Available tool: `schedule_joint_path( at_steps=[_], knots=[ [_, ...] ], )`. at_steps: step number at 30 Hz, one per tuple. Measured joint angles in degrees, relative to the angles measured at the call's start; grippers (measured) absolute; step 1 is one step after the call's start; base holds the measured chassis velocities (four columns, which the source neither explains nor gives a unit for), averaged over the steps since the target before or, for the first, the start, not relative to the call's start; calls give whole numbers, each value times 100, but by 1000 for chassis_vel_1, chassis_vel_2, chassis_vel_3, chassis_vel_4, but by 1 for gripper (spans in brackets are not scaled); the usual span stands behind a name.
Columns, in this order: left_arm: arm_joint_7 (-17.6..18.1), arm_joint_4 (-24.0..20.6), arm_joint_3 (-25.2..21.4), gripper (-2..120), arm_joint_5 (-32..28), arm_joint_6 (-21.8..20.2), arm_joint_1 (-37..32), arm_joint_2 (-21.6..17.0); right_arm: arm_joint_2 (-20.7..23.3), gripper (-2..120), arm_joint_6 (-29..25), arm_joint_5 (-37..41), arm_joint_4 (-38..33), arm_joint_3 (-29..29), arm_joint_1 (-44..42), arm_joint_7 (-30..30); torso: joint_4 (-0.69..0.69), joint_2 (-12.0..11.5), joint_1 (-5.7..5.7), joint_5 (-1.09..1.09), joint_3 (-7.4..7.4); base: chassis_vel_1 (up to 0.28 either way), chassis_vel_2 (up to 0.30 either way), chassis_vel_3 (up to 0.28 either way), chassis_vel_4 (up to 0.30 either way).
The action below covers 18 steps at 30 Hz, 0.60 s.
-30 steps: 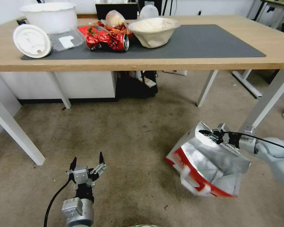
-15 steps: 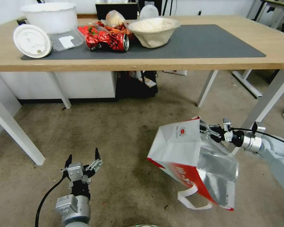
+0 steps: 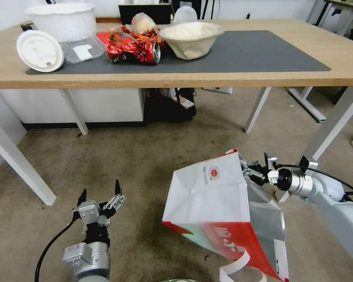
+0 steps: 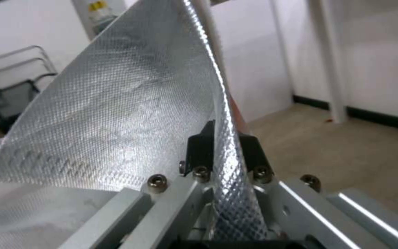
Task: Pick up the food delivery bag from the floor and place it on the table.
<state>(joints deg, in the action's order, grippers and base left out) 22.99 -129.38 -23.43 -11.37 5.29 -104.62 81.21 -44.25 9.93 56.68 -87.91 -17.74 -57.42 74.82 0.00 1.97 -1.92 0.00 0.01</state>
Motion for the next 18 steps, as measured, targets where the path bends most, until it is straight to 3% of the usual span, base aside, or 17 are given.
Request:
schedule_joint_path(
  at_steps=[18],
  knots=[
    [5,-54,8,100,229,38,-36,53,-116,0,292,174,-218,24,-125,354,0,0,0,0,5,0,0,0,0]
  ],
)
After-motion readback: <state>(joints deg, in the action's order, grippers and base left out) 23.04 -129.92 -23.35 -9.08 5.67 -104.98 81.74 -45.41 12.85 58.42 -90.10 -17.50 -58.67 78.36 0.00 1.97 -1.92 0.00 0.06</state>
